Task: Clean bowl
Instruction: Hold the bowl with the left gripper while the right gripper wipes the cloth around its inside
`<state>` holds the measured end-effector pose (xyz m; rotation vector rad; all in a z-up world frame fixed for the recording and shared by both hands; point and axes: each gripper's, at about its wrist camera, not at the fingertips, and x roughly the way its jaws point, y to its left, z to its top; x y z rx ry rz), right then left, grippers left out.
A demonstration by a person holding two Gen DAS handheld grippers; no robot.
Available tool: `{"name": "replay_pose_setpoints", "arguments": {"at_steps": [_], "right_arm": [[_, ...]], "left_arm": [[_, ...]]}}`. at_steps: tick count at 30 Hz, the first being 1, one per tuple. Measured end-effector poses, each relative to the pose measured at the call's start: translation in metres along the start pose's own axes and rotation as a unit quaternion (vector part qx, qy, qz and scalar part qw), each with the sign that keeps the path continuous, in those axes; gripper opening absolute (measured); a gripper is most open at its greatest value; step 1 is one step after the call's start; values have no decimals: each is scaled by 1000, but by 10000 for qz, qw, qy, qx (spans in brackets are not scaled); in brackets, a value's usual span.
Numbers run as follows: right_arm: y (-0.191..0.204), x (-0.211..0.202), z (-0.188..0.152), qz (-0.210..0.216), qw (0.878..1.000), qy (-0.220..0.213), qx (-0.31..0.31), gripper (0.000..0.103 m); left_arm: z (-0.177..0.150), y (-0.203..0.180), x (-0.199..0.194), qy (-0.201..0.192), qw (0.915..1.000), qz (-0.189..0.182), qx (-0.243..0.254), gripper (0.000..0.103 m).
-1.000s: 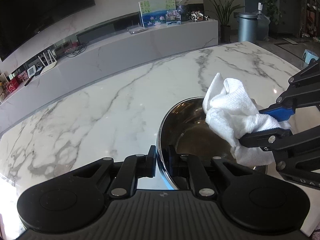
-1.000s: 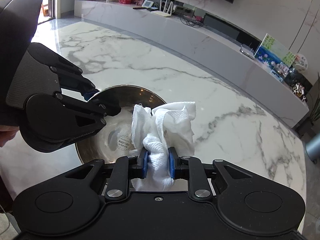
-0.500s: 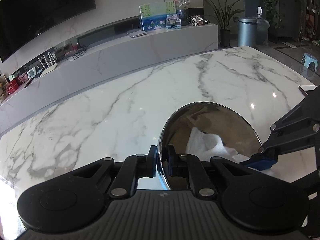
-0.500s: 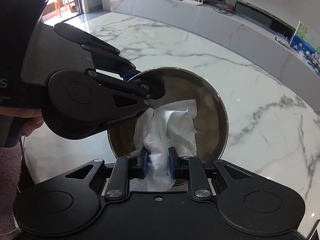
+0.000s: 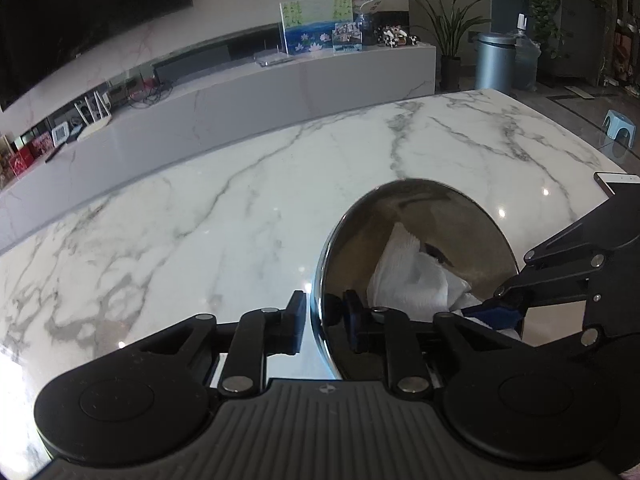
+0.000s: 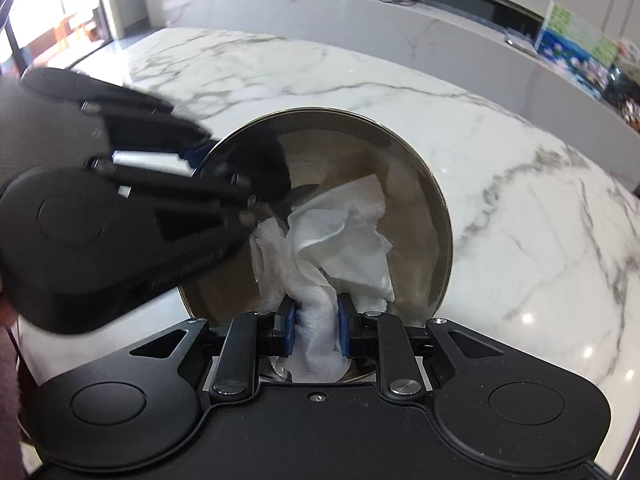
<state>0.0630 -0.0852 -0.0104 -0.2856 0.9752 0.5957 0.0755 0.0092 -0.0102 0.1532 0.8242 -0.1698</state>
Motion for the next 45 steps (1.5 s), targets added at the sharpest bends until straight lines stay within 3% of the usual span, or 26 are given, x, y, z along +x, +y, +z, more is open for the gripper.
{"name": "replay_pose_setpoints", "arguments": {"at_steps": [6, 10, 14, 20, 25, 30, 34, 40, 45], "right_arm": [[-1, 1, -7, -41, 9996, 21, 285, 18], [-1, 1, -8, -35, 9996, 4, 263, 18], [0, 5, -8, -106, 9999, 9, 109, 18], [10, 3, -16, -680, 9959, -47, -591, 18], [16, -4, -22, -1190, 9842, -173, -1297, 18], [19, -24, -24, -1341, 9742, -426, -1766, 18], [19, -37, -13, -989, 9774, -485, -1804, 18], [17, -42, -1, 16, 9899, -182, -1407, 18], [28, -26, -8, 150, 9886, 56, -1494, 18]], "left_arm": [[-2, 12, 0, 122, 9981, -264, -542, 28], [-1, 15, 1, 120, 9976, -397, -551, 15], [0, 11, 1, 60, 9989, -337, -318, 15], [0, 1, 1, 0, 9997, -241, 35, 13], [1, -2, 2, -20, 9998, -204, 79, 14], [3, 1, 0, -29, 9998, -212, 62, 13], [6, 10, -3, 43, 9993, -359, 40, 13], [8, 14, -7, 77, 9990, -422, 147, 13], [9, 13, -5, 81, 9988, -448, 160, 13]]}}
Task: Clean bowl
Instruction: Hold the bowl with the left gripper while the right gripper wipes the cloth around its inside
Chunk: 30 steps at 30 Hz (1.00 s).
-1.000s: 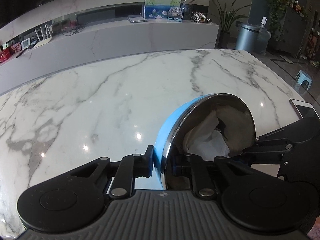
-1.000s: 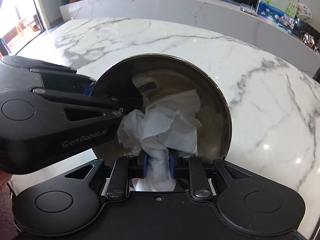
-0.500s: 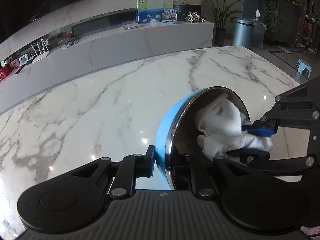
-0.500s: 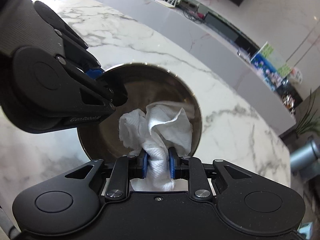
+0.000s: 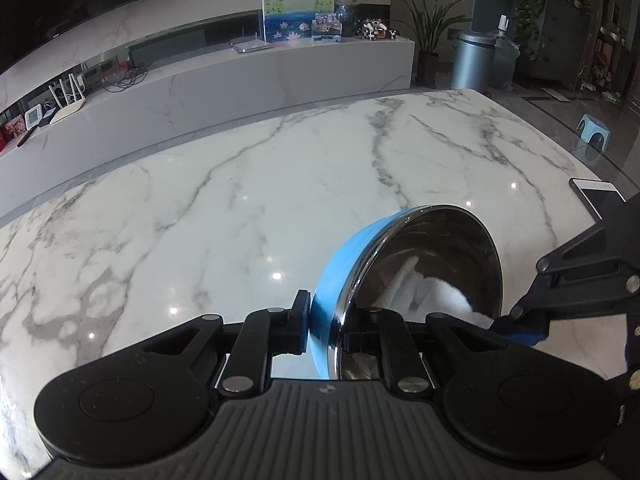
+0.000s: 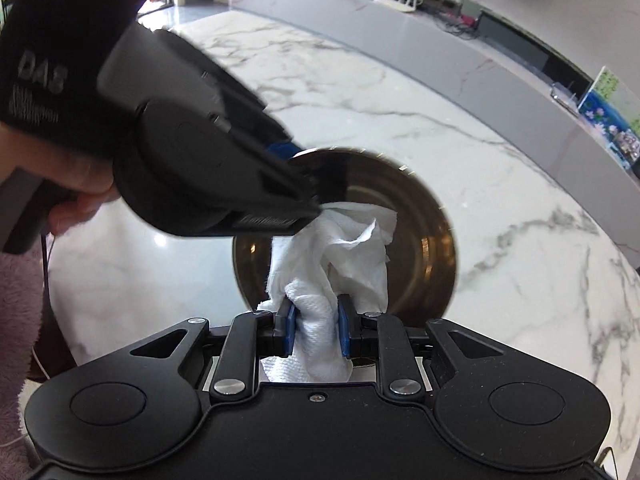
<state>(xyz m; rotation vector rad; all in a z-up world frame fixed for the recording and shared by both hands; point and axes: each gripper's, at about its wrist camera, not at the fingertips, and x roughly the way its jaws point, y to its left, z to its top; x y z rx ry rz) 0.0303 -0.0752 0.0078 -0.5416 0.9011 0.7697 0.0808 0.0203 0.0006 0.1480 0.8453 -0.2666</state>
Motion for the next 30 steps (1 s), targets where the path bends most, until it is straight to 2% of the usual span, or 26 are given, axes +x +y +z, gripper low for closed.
{"name": "replay_pose_setpoints", "arguments": {"at_steps": [5, 9, 14, 17, 20, 25, 27, 29, 30], "right_arm": [[-7, 18, 2, -48, 9994, 130, 305, 18], [-21, 28, 5, -349, 9960, 301, 764, 19], [-22, 32, 1, -358, 9939, 350, 987, 19], [-28, 34, -1, -241, 9905, 335, 1312, 19], [-37, 35, -4, -96, 9857, 286, 1657, 19], [-37, 34, -3, -87, 9844, 242, 1742, 19], [-37, 34, -4, -85, 9846, 231, 1732, 19], [-36, 35, -4, -82, 9850, 223, 1709, 19], [-35, 34, -3, -97, 9860, 217, 1650, 19]], "left_arm": [[-1, 0, 1, -4, 10000, -16, 9, 13], [-3, -4, 4, 27, 10000, -21, 64, 13], [-2, -9, 5, -50, 10000, -13, 29, 15], [-6, -11, 8, 60, 9998, 19, -165, 23], [-11, -10, 12, 220, 9985, 3, -501, 24], [-15, 0, 15, 317, 9943, -91, -1016, 25], [-15, 3, 16, 325, 9940, -118, -1042, 24], [-15, 0, 16, 315, 9955, -123, -885, 15], [-14, -3, 17, 321, 9966, -84, -753, 15]]}}
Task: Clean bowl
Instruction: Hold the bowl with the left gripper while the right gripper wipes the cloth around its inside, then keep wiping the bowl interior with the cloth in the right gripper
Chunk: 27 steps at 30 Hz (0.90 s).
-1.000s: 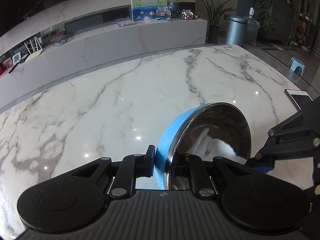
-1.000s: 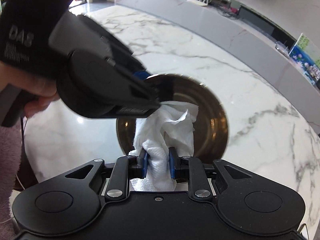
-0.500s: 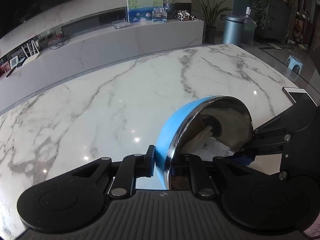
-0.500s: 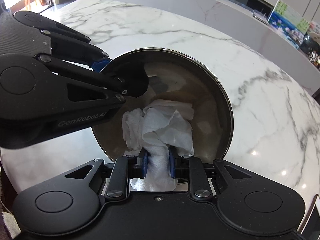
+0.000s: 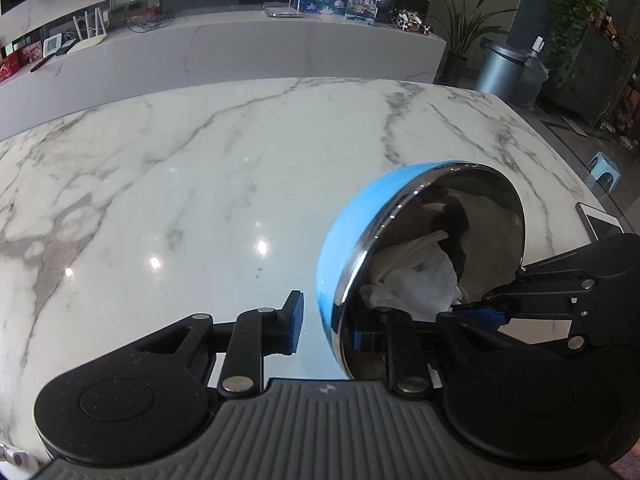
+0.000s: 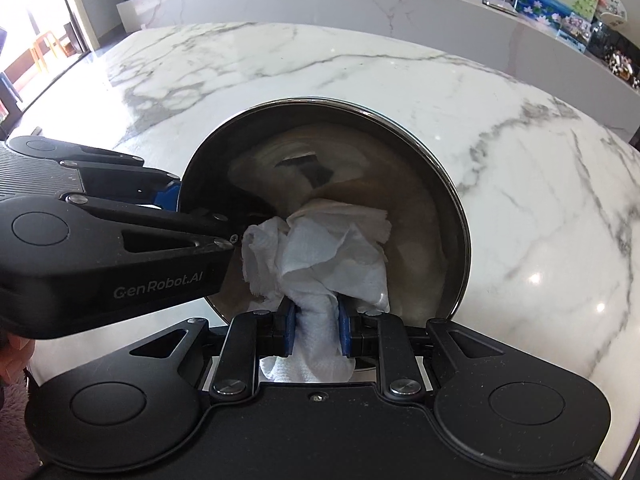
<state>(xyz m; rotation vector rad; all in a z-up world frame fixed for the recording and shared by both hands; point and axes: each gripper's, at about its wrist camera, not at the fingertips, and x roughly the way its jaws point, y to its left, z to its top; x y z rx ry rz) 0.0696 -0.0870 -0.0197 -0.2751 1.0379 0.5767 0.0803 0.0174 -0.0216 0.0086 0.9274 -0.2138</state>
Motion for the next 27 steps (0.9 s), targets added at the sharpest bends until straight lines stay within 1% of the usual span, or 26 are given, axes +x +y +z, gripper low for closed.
{"name": "replay_pose_setpoints", "arguments": {"at_steps": [3, 8, 10, 12, 13, 15, 16, 17, 19, 20, 22, 25, 26, 27], "right_arm": [[4, 0, -1, -92, 9997, -9, -222, 19], [13, -1, -2, -538, 9950, -45, -835, 18], [17, 0, -4, -829, 9892, -67, -1210, 18], [22, 0, -7, -1110, 9808, -111, -1602, 18], [25, 0, -8, -1251, 9758, -143, -1787, 18], [31, 1, -12, -1590, 9616, -230, -2225, 18], [34, 2, -15, -1670, 9568, -222, -2370, 18], [34, 3, -15, -1688, 9556, -214, -2407, 18], [34, 3, -16, -1653, 9569, -188, -2380, 18], [32, 4, -16, -1574, 9606, -142, -2286, 18], [21, 9, 3, -1383, 9685, -73, -2068, 18], [5, 5, 13, -772, 9877, 57, -1357, 19], [13, -4, 20, -676, 9900, 79, -1234, 19], [13, -10, 24, -565, 9927, 102, -1059, 19]], "left_arm": [[1, -4, 0, 20, 9998, 52, 215, 15], [2, -7, 0, 78, 9992, 44, 392, 15], [2, -9, 0, 74, 9987, 74, 494, 15], [2, -9, 0, 83, 9985, 76, 531, 15], [2, -9, 1, 96, 9985, 70, 540, 15], [3, -9, 1, 108, 9985, 52, 536, 15], [3, -9, 0, 111, 9985, 42, 532, 15], [3, -8, 0, 112, 9985, 29, 527, 15], [4, -6, -1, 110, 9988, -53, 480, 15], [5, -3, -2, 112, 9990, -129, 416, 14], [6, 2, -4, 84, 9993, -216, 302, 13], [8, 8, -6, 25, 9994, -298, 156, 12], [8, 9, -7, 8, 9994, -307, 131, 12], [9, 8, -6, -14, 9995, -291, 130, 12]]}}
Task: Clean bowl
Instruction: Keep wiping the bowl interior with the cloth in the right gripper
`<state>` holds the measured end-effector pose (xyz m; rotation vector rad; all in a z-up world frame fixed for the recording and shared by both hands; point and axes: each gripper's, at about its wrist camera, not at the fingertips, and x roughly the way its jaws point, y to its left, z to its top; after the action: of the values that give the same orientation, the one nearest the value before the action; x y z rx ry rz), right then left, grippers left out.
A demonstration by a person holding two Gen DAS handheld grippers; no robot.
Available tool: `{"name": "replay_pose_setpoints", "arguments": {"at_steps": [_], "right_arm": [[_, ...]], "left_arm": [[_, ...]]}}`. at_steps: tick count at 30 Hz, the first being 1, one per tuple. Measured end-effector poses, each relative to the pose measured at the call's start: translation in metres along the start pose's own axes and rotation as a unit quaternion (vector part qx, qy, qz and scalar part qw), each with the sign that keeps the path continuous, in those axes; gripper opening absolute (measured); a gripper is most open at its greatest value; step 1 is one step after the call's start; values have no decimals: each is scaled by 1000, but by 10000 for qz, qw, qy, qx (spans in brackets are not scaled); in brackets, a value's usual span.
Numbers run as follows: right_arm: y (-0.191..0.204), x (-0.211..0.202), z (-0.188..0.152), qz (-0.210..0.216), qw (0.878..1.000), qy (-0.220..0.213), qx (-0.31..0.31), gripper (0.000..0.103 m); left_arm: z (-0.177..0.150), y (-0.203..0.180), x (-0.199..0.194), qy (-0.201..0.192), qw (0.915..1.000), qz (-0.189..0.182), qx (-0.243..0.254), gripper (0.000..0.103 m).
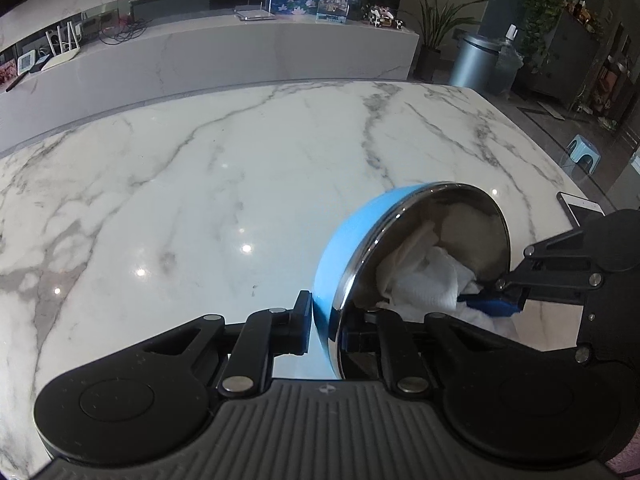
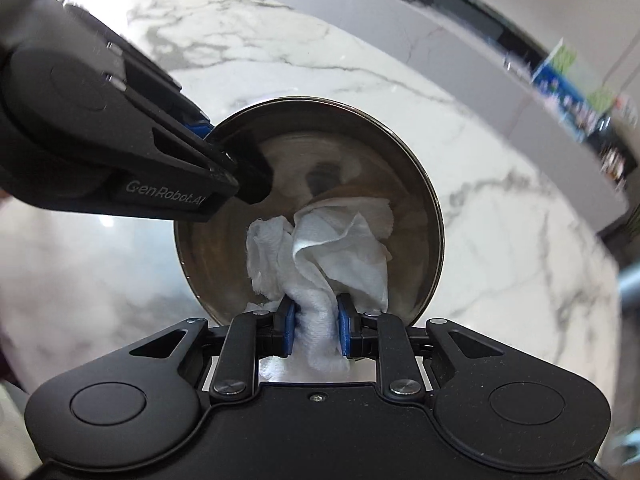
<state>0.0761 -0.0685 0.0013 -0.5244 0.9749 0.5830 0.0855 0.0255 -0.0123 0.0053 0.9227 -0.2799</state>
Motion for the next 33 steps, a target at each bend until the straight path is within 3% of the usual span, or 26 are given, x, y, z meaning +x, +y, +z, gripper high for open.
{"name": "replay_pose_setpoints", "arguments": {"at_steps": [7, 11, 13, 15, 17, 21, 24, 30, 33], "right_arm": [[-33, 4, 3, 761, 9868, 67, 1425, 19], [-50, 6, 2, 1083, 9731, 75, 2033, 19], [-52, 6, 2, 1110, 9717, 68, 2084, 19], [-49, 3, 2, 1067, 9738, 52, 2006, 19], [-47, 2, 2, 1023, 9760, 36, 1924, 19], [-12, -15, -33, 831, 9841, 4, 1568, 19], [-21, 3, -25, 679, 9890, -12, 1317, 19], [-6, 5, -23, -136, 9997, -59, 196, 18], [14, 4, -26, -842, 9930, -109, -822, 18]], "left_arm": [[-4, -3, 7, 82, 9999, -2, -120, 30], [-5, -7, 11, 136, 9998, -31, -110, 31], [-5, -7, 12, 148, 9998, -38, -104, 31], [-6, -7, 12, 174, 9997, -82, -117, 28], [-6, -9, 12, 195, 9998, -96, -34, 17], [-6, -12, 12, 245, 9996, -93, 103, 17], [-6, -12, 11, 263, 9995, -114, 134, 17], [-6, -20, 11, 250, 9991, -33, 349, 16], [-5, -21, 11, 251, 9990, -14, 376, 16]]}}
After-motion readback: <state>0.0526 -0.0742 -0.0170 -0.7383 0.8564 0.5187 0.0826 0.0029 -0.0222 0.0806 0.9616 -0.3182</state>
